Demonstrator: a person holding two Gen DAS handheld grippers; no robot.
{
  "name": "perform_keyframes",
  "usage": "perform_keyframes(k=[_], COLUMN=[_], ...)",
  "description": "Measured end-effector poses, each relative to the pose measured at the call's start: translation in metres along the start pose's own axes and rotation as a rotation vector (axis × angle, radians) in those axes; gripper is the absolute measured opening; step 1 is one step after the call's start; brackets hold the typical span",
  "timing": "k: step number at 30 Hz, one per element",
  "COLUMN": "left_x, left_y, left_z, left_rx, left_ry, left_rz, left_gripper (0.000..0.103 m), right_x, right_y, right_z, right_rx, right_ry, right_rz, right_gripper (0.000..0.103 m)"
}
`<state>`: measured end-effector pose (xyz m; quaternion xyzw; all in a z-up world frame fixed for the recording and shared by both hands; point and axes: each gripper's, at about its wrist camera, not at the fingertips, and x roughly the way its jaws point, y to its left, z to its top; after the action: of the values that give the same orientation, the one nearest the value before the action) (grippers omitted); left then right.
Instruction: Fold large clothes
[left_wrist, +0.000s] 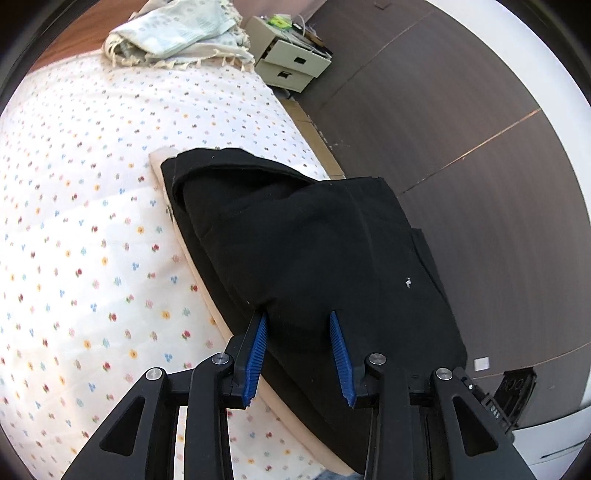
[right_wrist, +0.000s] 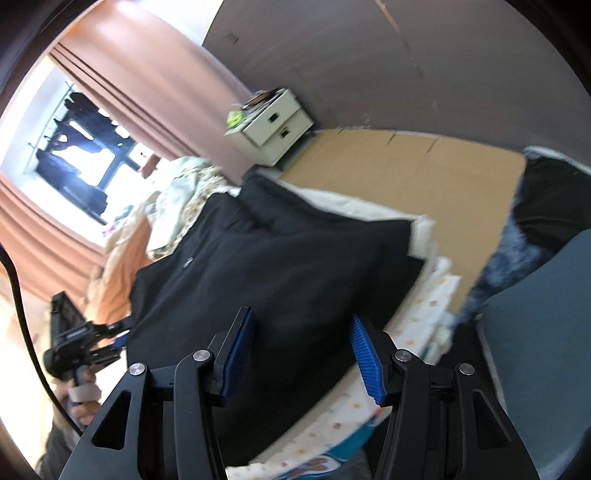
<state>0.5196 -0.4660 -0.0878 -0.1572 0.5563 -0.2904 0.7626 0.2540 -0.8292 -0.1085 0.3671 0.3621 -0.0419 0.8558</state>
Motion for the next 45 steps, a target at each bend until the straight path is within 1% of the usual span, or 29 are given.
perform_keyframes(k=[1,2,4,7,10,12,13,14,15,16,17,18,20,22,23,26,29,31,32,33,35,36,37,39,41,45], left_x=[0.002,0.003,0.006,0.011,0.016,0.013,0.008,0.002,-0.003,-0.008,-0.011,-0.013,-0.018,-0.025,-0.028,-0.039,-0.055,-0.073,-0.080,-0.088,-0.102,-0.112,-0.120,-0.138,-0.157,-0.201], left_y=[-0.002,-0.004,-0.006,-0.010,-0.012,-0.011,-0.011,-0.010,-0.007,-0.002,0.004,0.011,0.020,0.021,0.021,0.019,0.009,0.002,-0.001,-0.003,-0.007,-0.009,-0.011,-0.015,-0.019,-0.022], left_z=[0.002,0.004,0.012,0.021,0.024,0.025,0.026,0.028,0.031,0.034,0.035,0.036,0.036,0.033,0.032,0.026,0.015,0.003,-0.001,-0.007,-0.016,-0.021,-0.026,-0.038,-0.050,-0.073], left_rx=[0.008,0.010,0.002,0.025,0.076,0.108,0.125,0.140,0.146,0.138,0.123,0.105,0.088,0.096,0.100,0.108,0.158,0.210,0.231,0.249,0.273,0.285,0.298,0.332,0.371,0.402], left_ry=[-0.002,-0.005,-0.015,-0.032,-0.043,-0.066,-0.088,-0.118,-0.146,-0.157,-0.153,-0.134,-0.110,-0.118,-0.118,-0.106,-0.107,-0.131,-0.138,-0.142,-0.144,-0.151,-0.159,-0.180,-0.203,-0.275], left_rz=[0.005,0.010,0.018,0.058,0.108,0.134,0.164,0.219,0.287,0.297,0.274,0.245,0.218,0.216,0.208,0.176,0.156,0.150,0.143,0.133,0.113,0.105,0.101,0.103,0.104,0.077], left_gripper=[0.036,0.036,0.036,0.036,0.036,0.041,0.042,0.042,0.050,0.056,0.060,0.060,0.060,0.060,0.060,0.061,0.063,0.065,0.070,0.076,0.084,0.088,0.090,0.098,0.099,0.101], right_x=[0.004,0.005,0.002,-0.005,-0.003,-0.001,-0.001,-0.002,-0.003,-0.004,-0.005,-0.006,-0.012,-0.016,-0.019,-0.027,-0.041,-0.050,-0.055,-0.060,-0.071,-0.075,-0.080,-0.089,-0.099,-0.115], right_y=[0.000,0.001,0.001,0.006,0.005,0.004,0.004,0.003,0.002,0.002,0.002,0.001,0.003,0.006,0.008,0.016,0.030,0.040,0.044,0.049,0.060,0.065,0.070,0.080,0.089,0.107], right_z=[0.000,0.000,-0.001,0.000,0.004,0.005,0.004,0.003,0.002,0.001,0.000,-0.002,-0.006,-0.007,-0.009,-0.013,-0.020,-0.027,-0.032,-0.037,-0.046,-0.050,-0.053,-0.059,-0.064,-0.074], right_rx=[0.005,0.013,0.021,0.024,0.038,0.034,0.030,0.029,0.032,0.036,0.042,0.051,0.057,0.049,0.043,0.036,0.008,-0.011,-0.019,-0.026,-0.040,-0.046,-0.050,-0.057,-0.064,-0.075], right_ry=[-0.008,-0.018,-0.056,-0.088,-0.087,-0.093,-0.097,-0.103,-0.108,-0.112,-0.112,-0.114,-0.127,-0.129,-0.129,-0.118,-0.124,-0.134,-0.138,-0.141,-0.146,-0.149,-0.152,-0.165,-0.178,-0.175], right_rz=[-0.014,-0.021,-0.003,-0.006,-0.022,-0.041,-0.054,-0.067,-0.072,-0.079,-0.088,-0.099,-0.124,-0.156,-0.167,-0.168,-0.167,-0.175,-0.180,-0.186,-0.201,-0.215,-0.240,-0.281,-0.280,-0.260], right_gripper=[0.032,0.027,0.016,0.015,0.015,0.014,0.014,0.014,0.014,0.014,0.014,0.014,0.019,0.027,0.028,0.032,0.042,0.054,0.056,0.060,0.068,0.076,0.091,0.103,0.103,0.103])
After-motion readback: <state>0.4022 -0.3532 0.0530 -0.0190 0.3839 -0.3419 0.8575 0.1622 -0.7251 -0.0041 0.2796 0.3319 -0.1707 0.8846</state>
